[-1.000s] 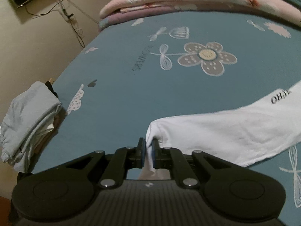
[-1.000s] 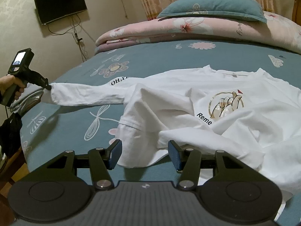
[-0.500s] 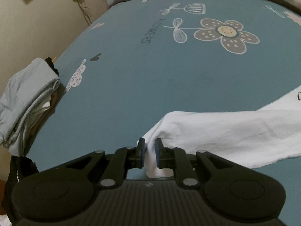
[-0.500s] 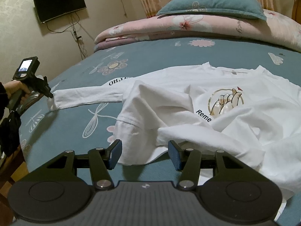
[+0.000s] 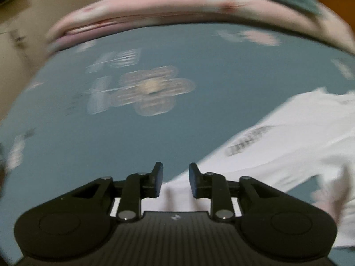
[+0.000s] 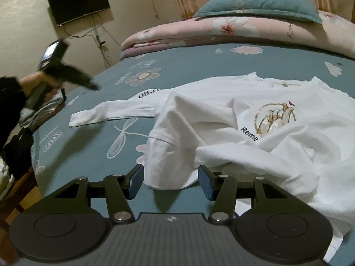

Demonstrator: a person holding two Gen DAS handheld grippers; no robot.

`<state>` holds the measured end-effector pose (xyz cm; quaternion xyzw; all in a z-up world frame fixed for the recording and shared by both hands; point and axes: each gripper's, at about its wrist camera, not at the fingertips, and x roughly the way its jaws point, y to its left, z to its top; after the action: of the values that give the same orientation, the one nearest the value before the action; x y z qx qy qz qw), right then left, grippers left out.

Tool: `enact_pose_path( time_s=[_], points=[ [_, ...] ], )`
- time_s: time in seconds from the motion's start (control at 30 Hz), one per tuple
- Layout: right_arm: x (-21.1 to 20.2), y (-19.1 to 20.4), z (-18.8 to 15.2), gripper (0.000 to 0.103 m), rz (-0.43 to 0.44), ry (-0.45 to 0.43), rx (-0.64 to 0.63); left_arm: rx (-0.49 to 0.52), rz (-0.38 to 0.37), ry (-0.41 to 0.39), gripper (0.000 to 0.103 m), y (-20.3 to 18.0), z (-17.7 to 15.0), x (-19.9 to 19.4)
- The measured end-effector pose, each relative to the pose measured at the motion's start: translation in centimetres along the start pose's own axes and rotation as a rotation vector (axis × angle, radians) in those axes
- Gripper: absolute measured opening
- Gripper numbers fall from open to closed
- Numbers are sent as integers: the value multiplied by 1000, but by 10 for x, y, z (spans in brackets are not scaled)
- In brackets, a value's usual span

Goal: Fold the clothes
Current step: 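Open the left tool and lay the sleeve flat on the sheet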

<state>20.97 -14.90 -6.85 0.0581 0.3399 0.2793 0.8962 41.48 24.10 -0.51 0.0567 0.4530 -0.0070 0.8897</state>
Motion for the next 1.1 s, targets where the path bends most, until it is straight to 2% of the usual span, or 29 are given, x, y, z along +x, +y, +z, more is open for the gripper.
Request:
enact_pose_path(
  time_s=[0.03, 0.13, 0.43, 0.57, 0.67, 0.7, 0.73, 0.77, 0.83, 0.93, 1.03, 1.1],
  points=[
    [-1, 0, 0, 59, 5, -3, -3, 14, -52, -6, 31, -15, 8, 7],
    [-4, 0, 2, 60, 16, -9, -9, 47, -117, -10, 37, -48, 24, 30],
    [-13, -8, 4, 62, 47, -27, -1, 62, -155, 47, 43, -73, 36, 94],
    [-15, -6, 5, 62, 66, -36, 1, 83, -157, 54, 53, -77, 36, 109],
    [-11, -5, 4, 62, 55, -22, -7, 90, -180, 63, 45, -77, 33, 108],
    [-10, -5, 3, 62, 49, -17, -10, 99, -205, 67, 26, -76, 33, 105],
    [-9, -5, 3, 62, 45, -14, -11, 113, -206, 64, 18, -78, 33, 104],
    [-8, -5, 2, 62, 43, -12, -12, 127, -207, 61, 5, -80, 33, 103],
    [-7, -5, 2, 62, 39, -8, -13, 95, -193, 61, 3, -79, 36, 103],
    [-5, -5, 0, 62, 28, -4, -21, 85, -148, -2, 3, -81, 43, 99],
    [-2, -4, 0, 62, 15, 0, -32, 67, -143, -3, 3, -84, 47, 107],
    [-3, -4, 0, 62, 16, -1, -34, 48, -132, 4, 9, -84, 44, 111]
  ],
)
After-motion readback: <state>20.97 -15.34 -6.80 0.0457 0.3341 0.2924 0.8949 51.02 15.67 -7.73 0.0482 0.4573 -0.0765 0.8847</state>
